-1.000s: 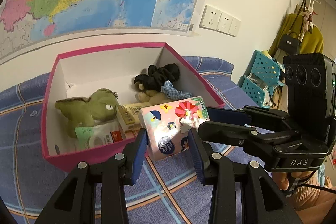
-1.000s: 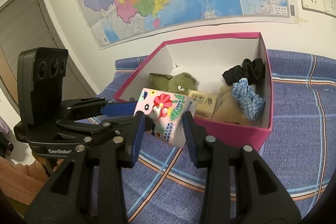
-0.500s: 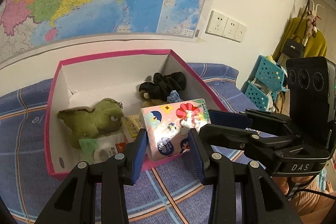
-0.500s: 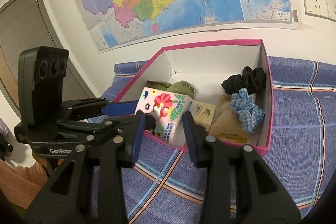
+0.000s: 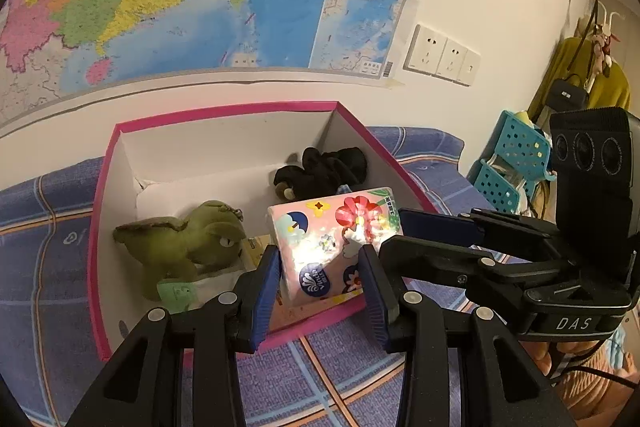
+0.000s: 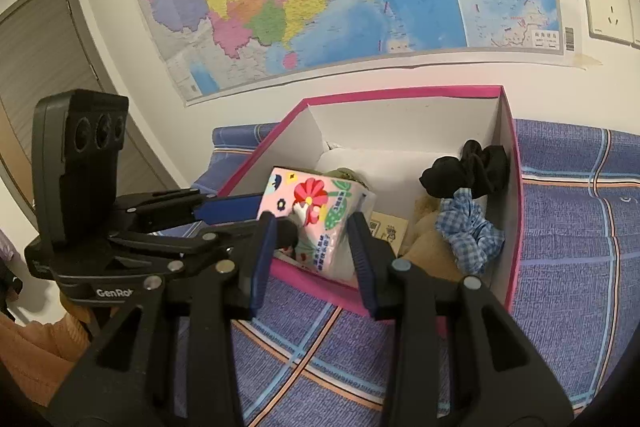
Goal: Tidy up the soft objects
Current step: 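Carry the floral tissue pack over the pink box and lower it, then set the floral tissue pack inside the box and open the right gripper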
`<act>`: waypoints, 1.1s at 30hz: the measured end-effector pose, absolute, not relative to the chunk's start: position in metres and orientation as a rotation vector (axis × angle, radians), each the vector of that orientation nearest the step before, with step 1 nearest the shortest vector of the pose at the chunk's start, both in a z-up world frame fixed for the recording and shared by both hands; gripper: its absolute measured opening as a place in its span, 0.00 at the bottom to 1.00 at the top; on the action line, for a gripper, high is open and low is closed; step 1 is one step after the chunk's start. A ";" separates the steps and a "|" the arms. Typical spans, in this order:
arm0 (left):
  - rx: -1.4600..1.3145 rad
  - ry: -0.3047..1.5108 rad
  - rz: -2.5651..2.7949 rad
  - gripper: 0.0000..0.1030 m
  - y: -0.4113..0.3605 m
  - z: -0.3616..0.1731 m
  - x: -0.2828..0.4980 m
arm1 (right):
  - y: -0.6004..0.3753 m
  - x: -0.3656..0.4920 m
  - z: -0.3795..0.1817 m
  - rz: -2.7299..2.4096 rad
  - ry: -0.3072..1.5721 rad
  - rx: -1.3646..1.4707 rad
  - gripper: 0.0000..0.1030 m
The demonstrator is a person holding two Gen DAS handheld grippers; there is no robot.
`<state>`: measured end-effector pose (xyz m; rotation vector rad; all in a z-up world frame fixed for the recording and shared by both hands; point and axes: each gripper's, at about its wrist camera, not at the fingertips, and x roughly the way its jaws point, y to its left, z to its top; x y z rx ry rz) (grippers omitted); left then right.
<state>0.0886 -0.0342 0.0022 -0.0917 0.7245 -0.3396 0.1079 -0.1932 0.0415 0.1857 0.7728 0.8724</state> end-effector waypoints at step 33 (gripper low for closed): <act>-0.106 0.768 -0.333 0.38 -0.035 -0.009 0.108 | -0.192 0.129 0.029 0.845 0.811 0.201 0.39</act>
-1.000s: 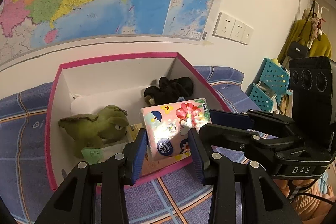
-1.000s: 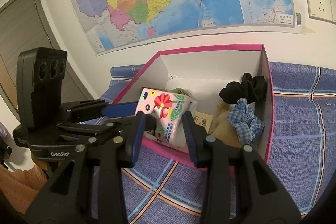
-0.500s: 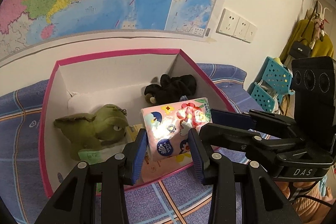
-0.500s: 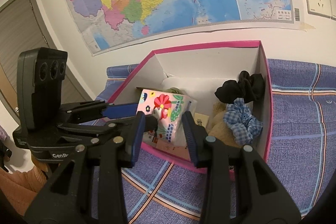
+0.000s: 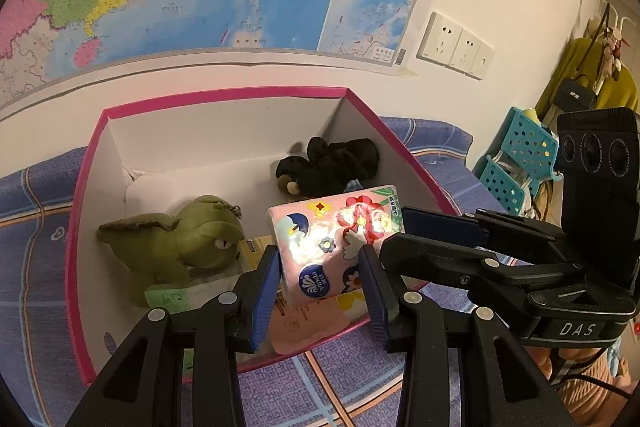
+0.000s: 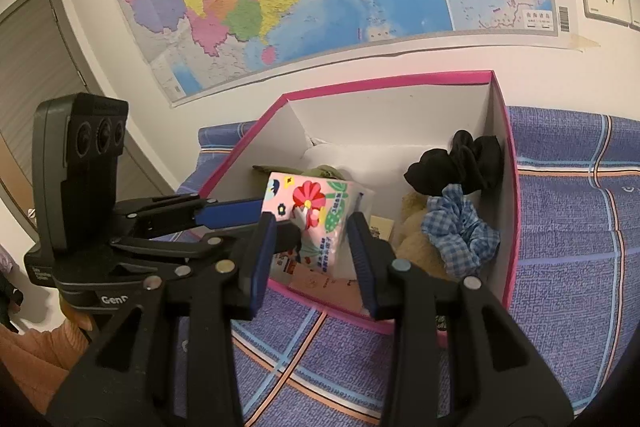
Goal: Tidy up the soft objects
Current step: 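Set the floral tissue pack inside the box and open the right gripper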
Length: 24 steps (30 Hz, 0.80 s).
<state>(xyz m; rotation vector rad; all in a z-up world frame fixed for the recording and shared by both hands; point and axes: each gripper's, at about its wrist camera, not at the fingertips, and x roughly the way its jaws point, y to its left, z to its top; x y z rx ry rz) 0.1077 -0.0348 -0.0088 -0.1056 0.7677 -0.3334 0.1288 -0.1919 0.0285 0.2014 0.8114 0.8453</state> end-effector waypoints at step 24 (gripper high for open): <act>-0.119 0.800 -0.326 0.38 -0.032 -0.018 0.122 | -0.187 0.141 0.019 0.833 0.844 0.215 0.39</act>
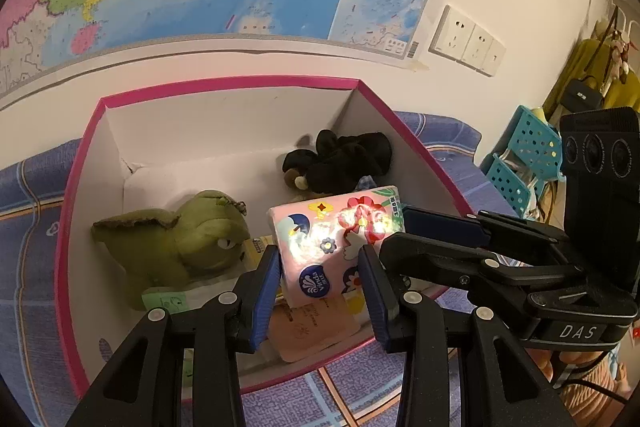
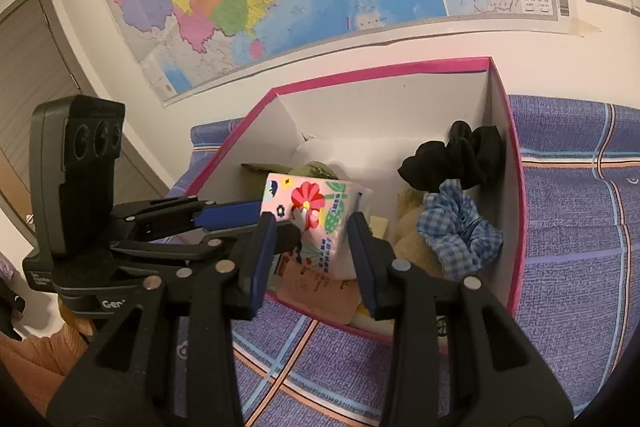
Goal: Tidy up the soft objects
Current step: 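Set the floral tissue pack inside the box and open the right gripper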
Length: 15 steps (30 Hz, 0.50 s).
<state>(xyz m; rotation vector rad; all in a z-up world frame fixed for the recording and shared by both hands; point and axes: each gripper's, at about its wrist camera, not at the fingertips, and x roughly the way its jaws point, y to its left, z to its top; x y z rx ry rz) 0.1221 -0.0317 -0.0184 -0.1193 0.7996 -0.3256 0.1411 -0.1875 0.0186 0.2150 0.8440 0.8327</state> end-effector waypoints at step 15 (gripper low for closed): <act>-0.133 0.829 -0.306 0.38 -0.027 -0.026 0.132 | -0.181 0.144 0.016 0.830 0.852 0.206 0.39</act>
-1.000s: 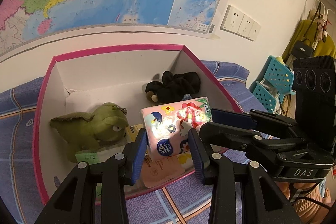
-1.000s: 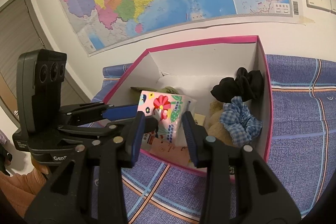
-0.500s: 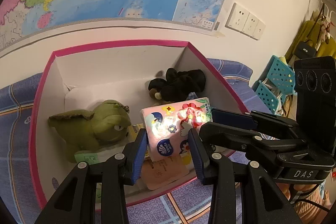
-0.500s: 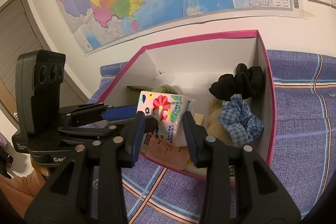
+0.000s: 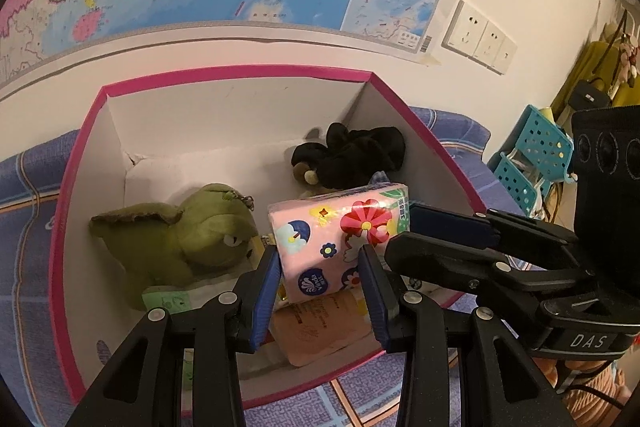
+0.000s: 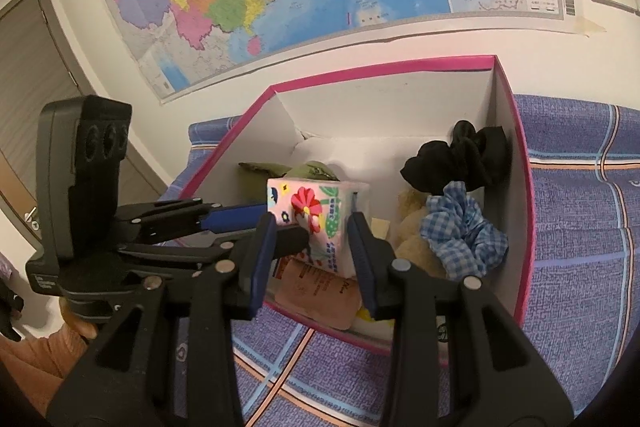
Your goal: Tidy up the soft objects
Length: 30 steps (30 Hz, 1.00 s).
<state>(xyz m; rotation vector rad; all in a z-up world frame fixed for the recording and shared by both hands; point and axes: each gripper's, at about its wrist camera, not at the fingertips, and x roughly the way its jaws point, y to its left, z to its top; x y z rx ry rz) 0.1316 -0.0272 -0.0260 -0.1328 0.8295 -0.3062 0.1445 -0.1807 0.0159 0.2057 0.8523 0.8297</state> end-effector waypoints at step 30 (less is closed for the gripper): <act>-0.054 0.642 -0.086 0.86 -0.008 -0.017 0.051 | -0.199 0.081 0.026 0.688 0.678 0.055 0.82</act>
